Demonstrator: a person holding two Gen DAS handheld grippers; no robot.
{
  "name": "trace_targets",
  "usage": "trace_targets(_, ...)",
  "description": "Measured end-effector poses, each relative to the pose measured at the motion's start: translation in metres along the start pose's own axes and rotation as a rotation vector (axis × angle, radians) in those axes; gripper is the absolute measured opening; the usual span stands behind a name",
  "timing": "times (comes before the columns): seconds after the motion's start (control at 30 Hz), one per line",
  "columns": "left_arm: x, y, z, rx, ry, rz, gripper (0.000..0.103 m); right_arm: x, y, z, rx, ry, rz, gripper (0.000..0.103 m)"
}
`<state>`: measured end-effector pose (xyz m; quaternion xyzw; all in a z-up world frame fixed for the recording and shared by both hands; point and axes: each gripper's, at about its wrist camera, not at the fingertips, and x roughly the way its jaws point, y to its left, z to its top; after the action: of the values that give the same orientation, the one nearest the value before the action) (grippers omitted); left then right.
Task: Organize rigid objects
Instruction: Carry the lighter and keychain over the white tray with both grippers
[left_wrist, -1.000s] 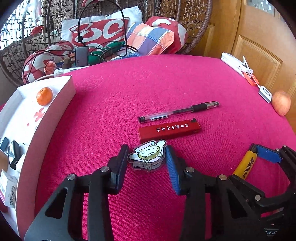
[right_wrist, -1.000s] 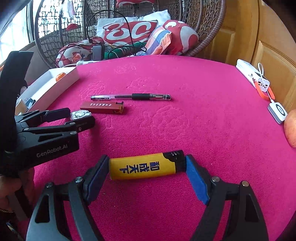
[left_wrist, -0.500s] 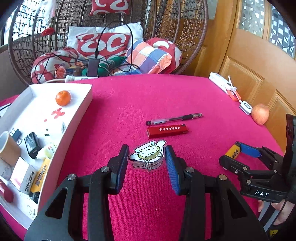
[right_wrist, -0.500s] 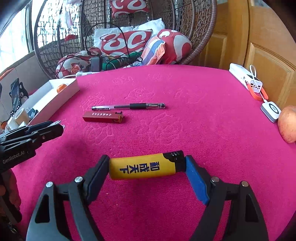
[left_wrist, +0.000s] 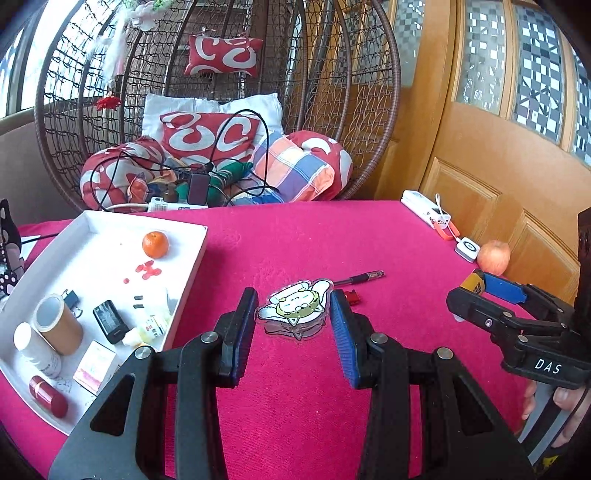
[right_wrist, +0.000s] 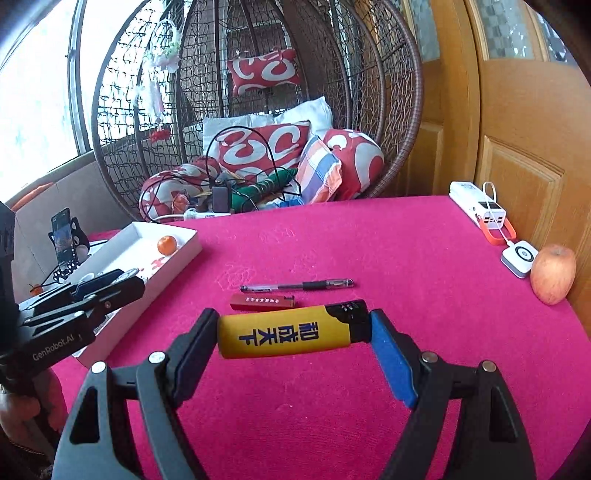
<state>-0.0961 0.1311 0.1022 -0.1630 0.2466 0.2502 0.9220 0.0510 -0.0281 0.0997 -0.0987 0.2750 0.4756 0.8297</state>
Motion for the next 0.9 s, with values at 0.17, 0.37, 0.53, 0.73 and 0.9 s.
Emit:
trace_targets(0.17, -0.013, 0.018, 0.004, -0.026, -0.029, 0.011, 0.039, -0.005, 0.017, 0.01, -0.016, -0.024, 0.01, 0.081)
trace_targets(0.37, -0.026, 0.043, 0.007, -0.066, -0.055, 0.031, 0.039, -0.005, 0.034, 0.024, -0.006, -0.039, 0.044, 0.082)
trace_targets(0.53, -0.034, 0.064, 0.01, -0.098, -0.071, 0.053, 0.039, 0.003, 0.056, 0.038, -0.026, -0.047, 0.069, 0.082)
trace_targets(0.73, -0.039, 0.093, 0.017, -0.132, -0.087, 0.094, 0.039, 0.022, 0.081, 0.055, -0.012, -0.04, 0.122, 0.082)
trace_targets(0.9, -0.036, 0.128, 0.032, -0.138, -0.081, 0.149, 0.039, 0.045, 0.11, 0.068, -0.022, -0.014, 0.174, 0.082)
